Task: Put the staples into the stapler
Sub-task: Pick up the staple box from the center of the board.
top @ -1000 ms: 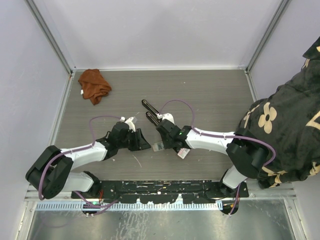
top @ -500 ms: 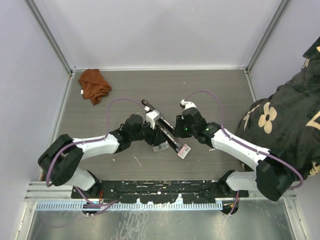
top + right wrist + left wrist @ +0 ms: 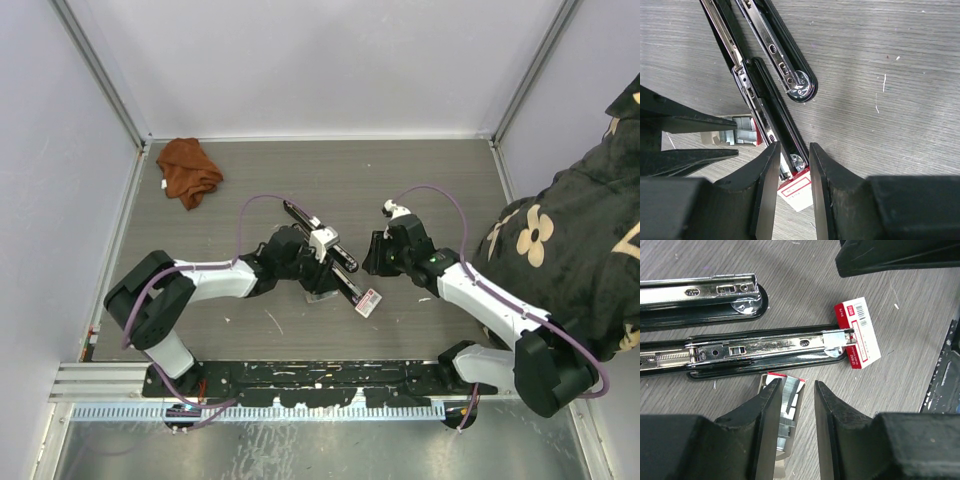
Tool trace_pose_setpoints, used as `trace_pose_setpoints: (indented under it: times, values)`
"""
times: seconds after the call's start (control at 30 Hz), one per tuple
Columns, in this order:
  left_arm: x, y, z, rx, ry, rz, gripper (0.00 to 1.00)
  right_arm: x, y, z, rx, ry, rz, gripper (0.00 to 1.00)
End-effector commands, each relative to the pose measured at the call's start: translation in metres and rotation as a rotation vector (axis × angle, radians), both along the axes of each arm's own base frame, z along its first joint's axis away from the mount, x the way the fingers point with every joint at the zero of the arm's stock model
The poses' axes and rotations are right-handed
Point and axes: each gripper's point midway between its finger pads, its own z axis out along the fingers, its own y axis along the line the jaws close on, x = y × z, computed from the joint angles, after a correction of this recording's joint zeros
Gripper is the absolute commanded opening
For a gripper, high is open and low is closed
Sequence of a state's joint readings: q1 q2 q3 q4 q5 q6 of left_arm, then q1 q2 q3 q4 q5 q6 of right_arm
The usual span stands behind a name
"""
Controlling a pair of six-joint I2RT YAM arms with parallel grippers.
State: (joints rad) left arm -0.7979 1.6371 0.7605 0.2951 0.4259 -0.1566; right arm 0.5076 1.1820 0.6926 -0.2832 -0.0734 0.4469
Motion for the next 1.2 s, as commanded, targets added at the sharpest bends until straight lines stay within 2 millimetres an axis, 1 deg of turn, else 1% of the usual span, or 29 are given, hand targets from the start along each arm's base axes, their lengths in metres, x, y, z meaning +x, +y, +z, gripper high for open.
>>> trace_pose_setpoints:
  times: [0.0,0.17,0.37,0.57,0.83,1.0,1.13,1.17]
  values:
    - [0.004,-0.008,0.005,0.007,-0.055,-0.046,0.33,0.007,0.007,0.023,0.064,-0.074,0.023,0.36]
    - [0.005,-0.005,-0.007,0.057,-0.072,-0.055,0.34,0.006,0.007,0.027,0.083,-0.077,0.022,0.36]
    - [-0.001,-0.007,-0.013,0.083,-0.081,-0.074,0.34,0.006,0.006,0.028,0.092,-0.074,0.019,0.37]
    - [0.001,-0.003,-0.024,0.137,-0.098,-0.068,0.34,0.006,0.007,0.030,0.104,-0.076,0.022,0.37]
    - [0.003,-0.002,-0.026,0.172,-0.147,-0.046,0.34,0.005,0.010,0.029,0.121,-0.073,0.031,0.37]
    - [0.003,-0.001,-0.027,0.176,-0.146,-0.044,0.28,0.005,0.011,0.031,0.128,-0.075,0.032,0.37]
    - [0.001,-0.002,-0.024,0.164,-0.143,-0.052,0.19,0.005,0.013,0.036,0.141,-0.082,0.040,0.37]
    - [0.000,-0.003,-0.024,0.159,-0.140,-0.054,0.18,0.005,0.014,0.037,0.148,-0.083,0.044,0.37]
